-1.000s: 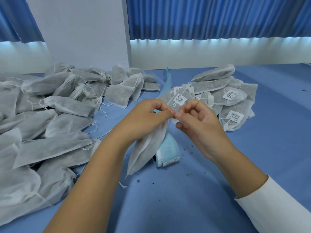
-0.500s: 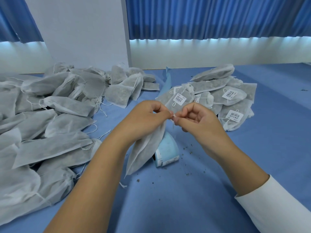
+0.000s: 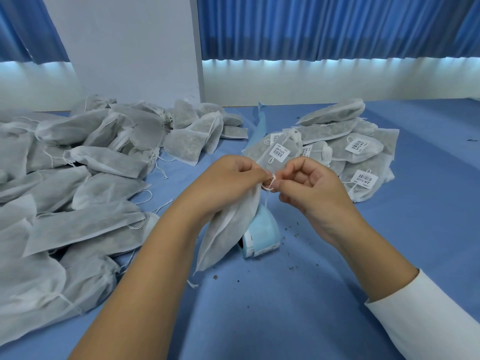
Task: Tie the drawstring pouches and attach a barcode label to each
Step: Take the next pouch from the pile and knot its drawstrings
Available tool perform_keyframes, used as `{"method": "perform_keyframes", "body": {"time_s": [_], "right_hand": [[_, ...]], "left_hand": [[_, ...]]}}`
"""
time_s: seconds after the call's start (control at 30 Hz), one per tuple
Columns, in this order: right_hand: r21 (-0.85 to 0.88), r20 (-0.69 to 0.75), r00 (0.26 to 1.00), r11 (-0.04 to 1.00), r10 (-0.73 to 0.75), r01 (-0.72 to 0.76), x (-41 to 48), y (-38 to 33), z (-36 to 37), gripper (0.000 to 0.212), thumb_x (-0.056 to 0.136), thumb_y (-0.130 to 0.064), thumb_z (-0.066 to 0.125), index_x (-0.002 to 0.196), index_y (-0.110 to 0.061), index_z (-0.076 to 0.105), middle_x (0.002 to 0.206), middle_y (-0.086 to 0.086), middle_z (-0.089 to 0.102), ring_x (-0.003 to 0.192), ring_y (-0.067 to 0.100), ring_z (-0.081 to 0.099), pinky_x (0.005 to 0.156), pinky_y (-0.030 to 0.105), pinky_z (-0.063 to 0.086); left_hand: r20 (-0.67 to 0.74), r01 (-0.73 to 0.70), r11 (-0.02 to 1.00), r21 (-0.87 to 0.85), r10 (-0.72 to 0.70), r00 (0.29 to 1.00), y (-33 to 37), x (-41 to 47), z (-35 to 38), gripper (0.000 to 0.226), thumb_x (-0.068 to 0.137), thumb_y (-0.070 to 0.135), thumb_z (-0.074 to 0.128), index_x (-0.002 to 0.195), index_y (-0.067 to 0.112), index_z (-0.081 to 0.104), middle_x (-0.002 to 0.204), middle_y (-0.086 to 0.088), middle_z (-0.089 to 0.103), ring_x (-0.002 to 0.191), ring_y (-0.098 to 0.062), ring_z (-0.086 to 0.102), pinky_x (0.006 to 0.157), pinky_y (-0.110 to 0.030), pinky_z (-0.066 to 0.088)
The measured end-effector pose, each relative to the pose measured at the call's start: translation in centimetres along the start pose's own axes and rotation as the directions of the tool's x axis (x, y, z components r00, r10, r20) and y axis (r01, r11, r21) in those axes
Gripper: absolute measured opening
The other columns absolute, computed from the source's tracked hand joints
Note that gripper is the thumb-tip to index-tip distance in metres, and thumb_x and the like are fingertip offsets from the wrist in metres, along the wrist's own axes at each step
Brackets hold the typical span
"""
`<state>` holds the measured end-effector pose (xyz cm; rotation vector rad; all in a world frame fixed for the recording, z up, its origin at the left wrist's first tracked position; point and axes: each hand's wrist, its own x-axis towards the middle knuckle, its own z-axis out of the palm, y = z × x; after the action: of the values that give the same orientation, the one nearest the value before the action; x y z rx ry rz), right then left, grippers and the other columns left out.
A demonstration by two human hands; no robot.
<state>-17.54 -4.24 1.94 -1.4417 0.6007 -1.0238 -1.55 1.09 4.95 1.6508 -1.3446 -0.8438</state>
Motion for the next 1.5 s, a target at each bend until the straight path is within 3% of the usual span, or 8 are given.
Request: {"method": "perform_keyframes", "body": {"time_s": [0.2, 0.33, 0.6, 0.7, 0.9, 1.0, 1.17, 1.5], "right_hand": [[-0.044, -0.058, 0.997, 0.998, -0.040, 0.038, 0.2, 0.4, -0.1, 0.026, 0.083, 0.003, 0.070, 0.079, -0.019, 0.057, 0.079, -0.001, 0.063, 0.071, 0.011, 0.065, 0.063, 0.019, 0.051], [-0.077, -0.107, 0.992, 0.995, -0.071, 0.063, 0.2, 0.6, -0.1, 0.015, 0.084, -0.004, 0.073, 0.080, -0.015, 0.063, 0.075, -0.003, 0.065, 0.068, 0.009, 0.063, 0.061, 0.019, 0.052], [-0.098, -0.111, 0.989, 0.991, -0.100, 0.089, 0.0, 0.8, 0.1, 0.009, 0.087, -0.004, 0.069, 0.088, -0.010, 0.076, 0.079, 0.002, 0.075, 0.075, 0.011, 0.070, 0.067, 0.023, 0.057], [-0.105, -0.098, 0.990, 0.990, -0.106, 0.095, -0.1, 0.9, 0.2, 0.012, 0.083, -0.006, 0.074, 0.095, -0.009, 0.076, 0.086, 0.003, 0.076, 0.082, 0.015, 0.073, 0.069, 0.026, 0.058], [-0.154, -0.156, 0.974, 0.978, -0.165, 0.141, -0.1, 1.2, 0.2, 0.019, 0.079, -0.009, 0.080, 0.096, -0.012, 0.074, 0.085, 0.001, 0.076, 0.081, 0.018, 0.073, 0.069, 0.026, 0.058], [-0.185, -0.203, 0.959, 0.969, -0.199, 0.162, -0.1, 1.3, 0.2, 0.022, 0.076, -0.010, 0.082, 0.085, -0.014, 0.063, 0.079, -0.001, 0.072, 0.071, 0.015, 0.070, 0.064, 0.030, 0.059], [-0.369, -0.218, 0.940, 0.914, -0.264, 0.170, -0.2, 1.5, 0.3, 0.014, 0.076, -0.021, 0.083, 0.080, -0.016, 0.071, 0.082, -0.006, 0.070, 0.078, 0.012, 0.068, 0.072, 0.048, 0.059], [-0.351, -0.193, 0.950, 0.921, -0.245, 0.166, -0.2, 1.0, 0.3, 0.004, 0.081, -0.020, 0.079, 0.085, -0.017, 0.077, 0.087, -0.006, 0.072, 0.082, 0.013, 0.068, 0.070, 0.044, 0.060]], "left_hand": [[0.049, -0.027, 0.991, -0.130, 0.034, 0.998, 0.0, -0.2, 0.0, 0.014, 0.089, 0.026, 0.068, 0.081, 0.020, 0.079, 0.087, 0.007, 0.077, 0.090, 0.000, 0.067, 0.088, -0.018, 0.046], [0.028, -0.033, 0.978, -0.204, 0.040, 0.999, -0.1, -0.1, -0.1, 0.022, 0.090, 0.025, 0.068, 0.070, 0.025, 0.077, 0.084, 0.009, 0.076, 0.087, 0.004, 0.067, 0.078, -0.009, 0.044], [-0.045, -0.025, 0.972, -0.233, 0.015, 0.999, -0.1, 0.0, 0.3, 0.017, 0.088, 0.024, 0.070, 0.073, 0.020, 0.078, 0.086, 0.007, 0.077, 0.090, 0.000, 0.068, 0.091, -0.020, 0.045], [-0.041, -0.004, 0.972, -0.234, -0.006, 0.999, 0.0, -0.1, 0.4, 0.013, 0.086, 0.027, 0.073, 0.081, 0.017, 0.080, 0.086, 0.006, 0.077, 0.089, 0.000, 0.069, 0.085, -0.018, 0.046], [-0.087, 0.023, 0.981, -0.191, -0.040, 0.995, 0.4, -0.3, 1.1, 0.017, 0.086, 0.033, 0.073, 0.075, 0.021, 0.079, 0.069, 0.009, 0.069, 0.068, 0.000, 0.060, 0.069, -0.018, 0.043], [-0.089, 0.043, 0.981, -0.187, -0.061, 0.994, 0.5, -0.3, 1.1, 0.017, 0.086, 0.034, 0.072, 0.077, 0.022, 0.080, 0.073, 0.009, 0.071, 0.070, -0.001, 0.060, 0.070, -0.018, 0.043], [-0.109, 0.062, 0.982, -0.178, -0.083, 0.991, 0.5, -0.2, 1.2, 0.017, 0.085, 0.036, 0.073, 0.079, 0.022, 0.080, 0.072, 0.010, 0.071, 0.070, -0.001, 0.061, 0.069, -0.018, 0.043], [-0.145, 0.081, 0.970, -0.231, -0.116, 0.983, 0.5, -0.2, 1.0, 0.017, 0.084, 0.034, 0.075, 0.074, 0.021, 0.080, 0.078, 0.004, 0.073, 0.076, -0.009, 0.062, 0.073, -0.023, 0.047]]}}
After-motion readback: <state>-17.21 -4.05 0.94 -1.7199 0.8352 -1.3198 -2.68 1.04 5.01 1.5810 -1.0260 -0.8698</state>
